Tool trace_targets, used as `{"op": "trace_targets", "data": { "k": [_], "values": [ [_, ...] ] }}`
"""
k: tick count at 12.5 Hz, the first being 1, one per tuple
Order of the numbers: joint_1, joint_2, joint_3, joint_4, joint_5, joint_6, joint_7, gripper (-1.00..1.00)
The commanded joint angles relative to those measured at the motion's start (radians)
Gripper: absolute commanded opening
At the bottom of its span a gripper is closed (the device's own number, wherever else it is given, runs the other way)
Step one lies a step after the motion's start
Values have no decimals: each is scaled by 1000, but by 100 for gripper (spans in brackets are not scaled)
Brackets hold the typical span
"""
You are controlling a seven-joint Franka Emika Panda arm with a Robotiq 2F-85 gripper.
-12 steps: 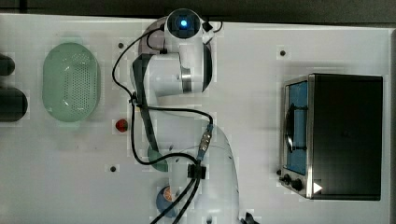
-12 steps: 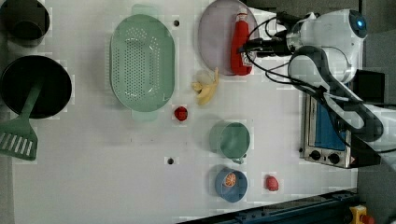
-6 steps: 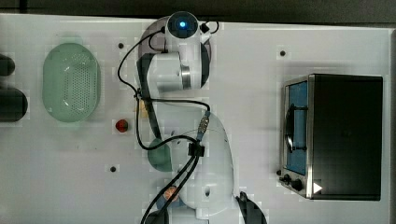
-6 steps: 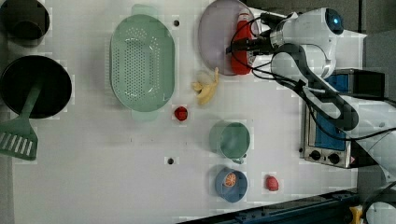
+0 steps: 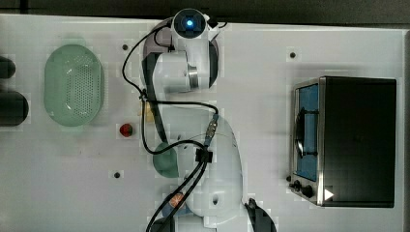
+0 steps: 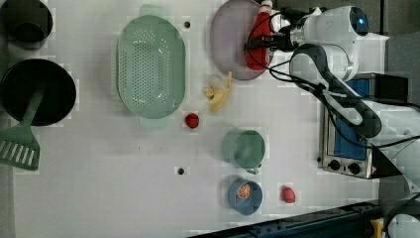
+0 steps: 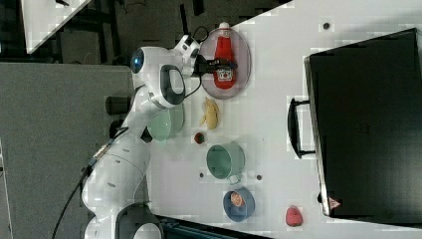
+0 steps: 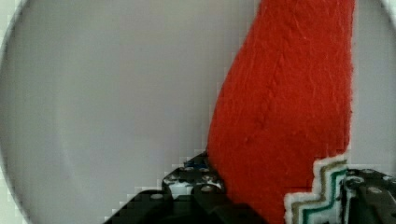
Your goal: Pick ketchup from plate and place it on table.
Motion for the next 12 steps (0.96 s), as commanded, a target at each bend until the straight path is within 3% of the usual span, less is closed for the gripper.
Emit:
{"op": "trace_targets", "data": {
  "k": [1,8,12],
  "values": [
    [0,-29,3,5,7,3,-41,15],
    [-29,-275,2,-2,78,-285,-21,15],
    [-78,-441,-10,-85,80,-356,-9,15]
  ]
}}
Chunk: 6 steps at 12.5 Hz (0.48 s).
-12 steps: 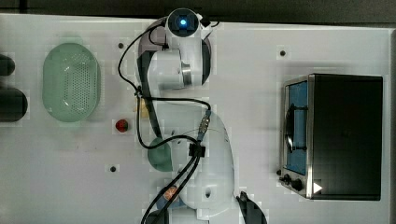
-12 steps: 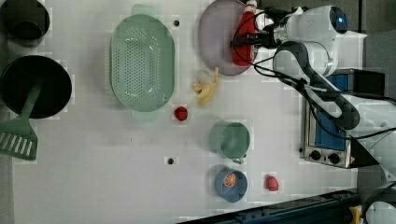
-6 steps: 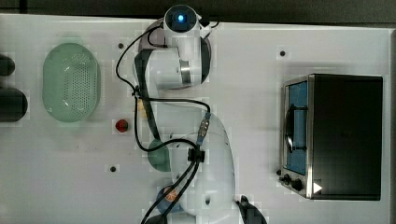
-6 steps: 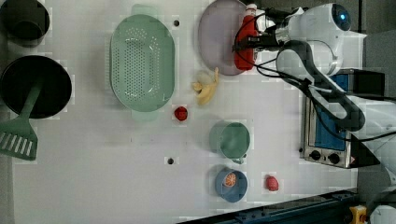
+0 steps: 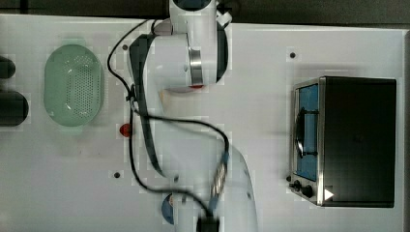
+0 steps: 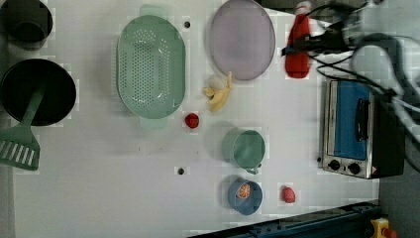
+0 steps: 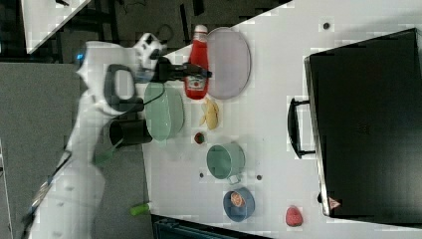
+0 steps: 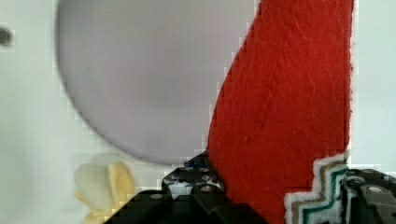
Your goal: Pick ketchup from plate and place it on table.
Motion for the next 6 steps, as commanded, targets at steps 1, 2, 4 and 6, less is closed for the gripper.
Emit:
{"op": "trace_targets", "data": {
  "k": [1,2,4,6],
  "values": [
    [-67,-166,-13,-50,31,-39,-5,15],
    [-78,-210,-13,-94,31,-39,-5,15],
    [-98,-292,-14,-196,31,-38,-5,15],
    [-115,-362,-15,-314,31,-36,-5,15]
  ]
}}
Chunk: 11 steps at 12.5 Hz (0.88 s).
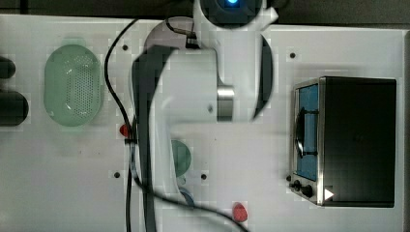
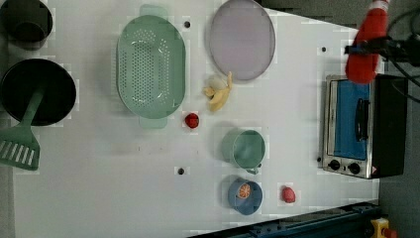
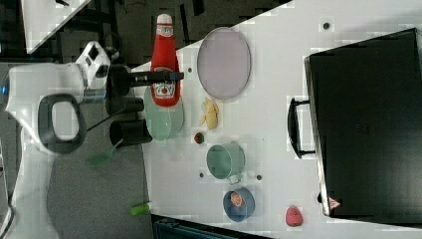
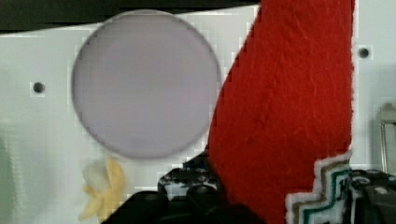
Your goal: Pick ketchup from plate and place it on table.
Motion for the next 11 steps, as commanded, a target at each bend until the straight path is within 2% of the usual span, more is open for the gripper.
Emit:
{"op": "trace_targets", "data": {
  "k": [1,4,8,11],
  "values": [
    [-41,-15,-1,-181,2,-18,-5,15],
    [-48,-64,-19,-345,2,50,16,15],
    [-48,-57,-24,-554,2,344,48,15],
    [-48,-6,-24,-655,6,513,97,15]
  ]
}}
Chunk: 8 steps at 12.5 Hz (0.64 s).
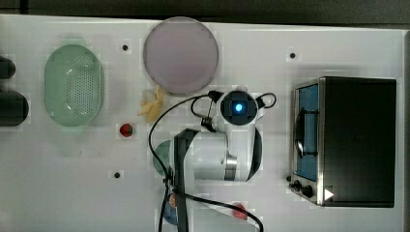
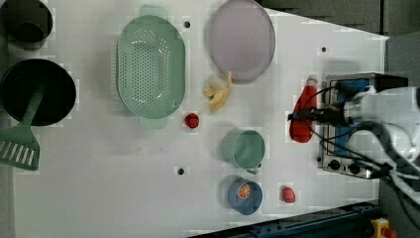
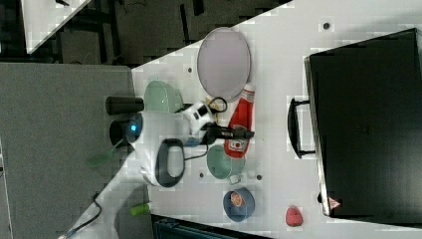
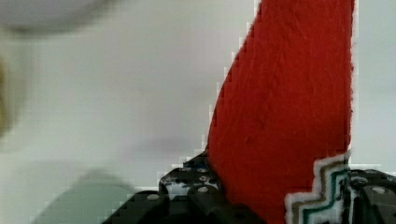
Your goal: Pick ketchup from plate and place it on table.
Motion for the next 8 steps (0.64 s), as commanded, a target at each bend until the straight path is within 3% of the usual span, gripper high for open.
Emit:
{"op": "trace_targets", "data": {
  "k": [1,3,6,7,8],
  "values": [
    [5,7,3,-25,4,115,93,15],
    [4,47,2,-26,6,138,107,23],
    [5,52,5,-20,18,162,107,86],
    [5,42,6,-7,18,162,107,100],
    [5,28,9,15,18,159,109,100]
  ]
}}
